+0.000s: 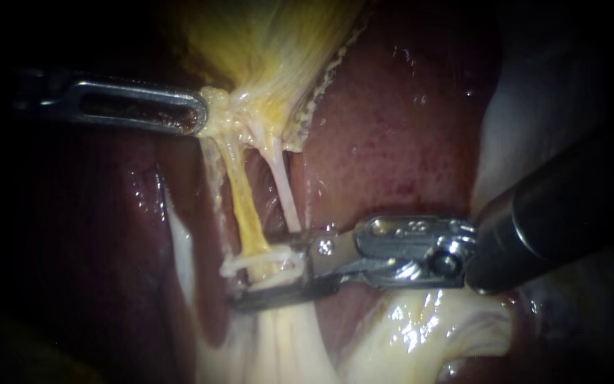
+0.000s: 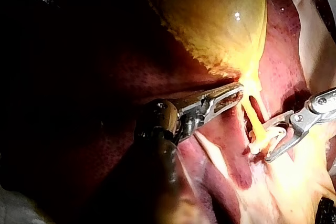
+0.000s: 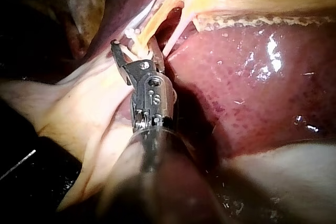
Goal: Clipping second clip left tube
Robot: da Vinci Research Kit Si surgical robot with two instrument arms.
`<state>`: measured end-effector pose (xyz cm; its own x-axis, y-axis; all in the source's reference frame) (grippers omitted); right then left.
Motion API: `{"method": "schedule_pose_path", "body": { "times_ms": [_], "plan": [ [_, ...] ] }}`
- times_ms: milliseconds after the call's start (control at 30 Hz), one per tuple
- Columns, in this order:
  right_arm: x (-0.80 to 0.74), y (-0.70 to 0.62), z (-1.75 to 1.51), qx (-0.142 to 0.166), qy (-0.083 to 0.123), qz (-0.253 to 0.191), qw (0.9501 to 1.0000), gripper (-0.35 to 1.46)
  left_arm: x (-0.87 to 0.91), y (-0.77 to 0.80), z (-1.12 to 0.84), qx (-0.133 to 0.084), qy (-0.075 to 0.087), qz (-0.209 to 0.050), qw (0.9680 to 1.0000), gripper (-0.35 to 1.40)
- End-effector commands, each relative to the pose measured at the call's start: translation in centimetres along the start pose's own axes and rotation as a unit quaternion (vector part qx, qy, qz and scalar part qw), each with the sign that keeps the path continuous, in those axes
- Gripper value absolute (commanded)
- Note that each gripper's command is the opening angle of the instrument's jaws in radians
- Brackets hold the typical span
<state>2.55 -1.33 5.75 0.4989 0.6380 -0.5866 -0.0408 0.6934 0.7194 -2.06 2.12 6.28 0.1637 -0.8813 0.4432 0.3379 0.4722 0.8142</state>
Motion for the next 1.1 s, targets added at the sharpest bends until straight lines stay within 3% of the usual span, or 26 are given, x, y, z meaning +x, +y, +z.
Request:
{"method": "schedule_pose_path", "body": {
  "times_ms": [33,333,500,600,800,1100],
  "plan": [
    [0.02,0.01,-0.02,-0.001,0.000,0.001,1.0000,0.42,0.00,0.00,0.00,-0.001,0.000,0.000,1.0000,-0.35],
    [0.13,0.08,-0.08,-0.002,0.015,0.007,0.9999,0.43,0.01,0.00,0.00,-0.001,0.000,-0.002,1.0000,-0.35],
    [0.14,0.08,-0.06,0.007,0.041,0.010,0.9991,0.43,0.01,0.00,0.00,-0.001,0.000,-0.002,1.0000,-0.35],
    [0.16,0.08,-0.03,0.022,0.067,0.036,0.9969,0.42,0.01,0.00,0.00,-0.001,0.000,-0.002,1.0000,-0.35],
    [0.19,0.08,0.04,0.066,0.111,0.093,0.9872,0.42,0.02,0.01,0.01,-0.001,0.000,-0.002,1.0000,-0.35],
    [0.23,-0.05,0.05,0.094,0.122,0.115,0.9813,0.44,0.02,0.02,0.01,-0.001,0.000,-0.002,1.0000,-0.35]
  ]
}}
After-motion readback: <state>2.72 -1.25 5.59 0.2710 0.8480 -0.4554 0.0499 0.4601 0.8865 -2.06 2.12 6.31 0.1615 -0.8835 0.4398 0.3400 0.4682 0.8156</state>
